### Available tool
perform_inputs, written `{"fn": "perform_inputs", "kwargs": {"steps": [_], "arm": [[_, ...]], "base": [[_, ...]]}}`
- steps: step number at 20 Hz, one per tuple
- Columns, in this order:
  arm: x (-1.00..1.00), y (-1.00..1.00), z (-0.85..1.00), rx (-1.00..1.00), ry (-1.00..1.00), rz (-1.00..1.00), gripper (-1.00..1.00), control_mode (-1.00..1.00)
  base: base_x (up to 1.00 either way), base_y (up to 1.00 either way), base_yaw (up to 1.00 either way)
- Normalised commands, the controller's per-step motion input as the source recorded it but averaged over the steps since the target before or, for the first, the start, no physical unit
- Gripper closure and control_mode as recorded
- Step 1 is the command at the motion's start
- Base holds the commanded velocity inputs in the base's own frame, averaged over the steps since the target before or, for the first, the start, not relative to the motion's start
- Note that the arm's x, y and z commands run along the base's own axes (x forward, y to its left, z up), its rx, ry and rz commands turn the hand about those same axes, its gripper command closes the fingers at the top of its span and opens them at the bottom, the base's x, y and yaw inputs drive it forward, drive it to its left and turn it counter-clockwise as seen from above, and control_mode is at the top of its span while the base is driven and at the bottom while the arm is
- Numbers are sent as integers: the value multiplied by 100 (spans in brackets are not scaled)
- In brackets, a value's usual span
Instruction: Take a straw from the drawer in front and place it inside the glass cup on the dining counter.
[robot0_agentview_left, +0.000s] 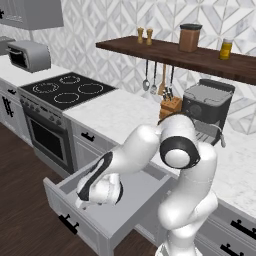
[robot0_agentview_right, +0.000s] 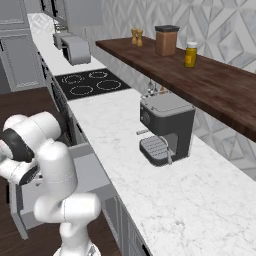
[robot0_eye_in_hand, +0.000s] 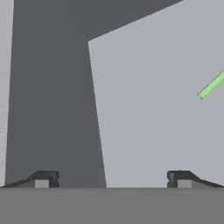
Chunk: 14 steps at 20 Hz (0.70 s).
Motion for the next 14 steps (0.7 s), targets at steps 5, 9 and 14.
{"fn": "perform_inputs", "kwargs": {"steps": [5, 9, 14], "arm": [[23, -56, 40, -14, -12, -18, -100, -100], [62, -52, 18, -9, -3, -19, -100, -100], [98, -16, 26, 0, 0, -19, -100, -100]], "base": [[0, 0, 0], [0, 0, 0], [0, 0, 0]]}}
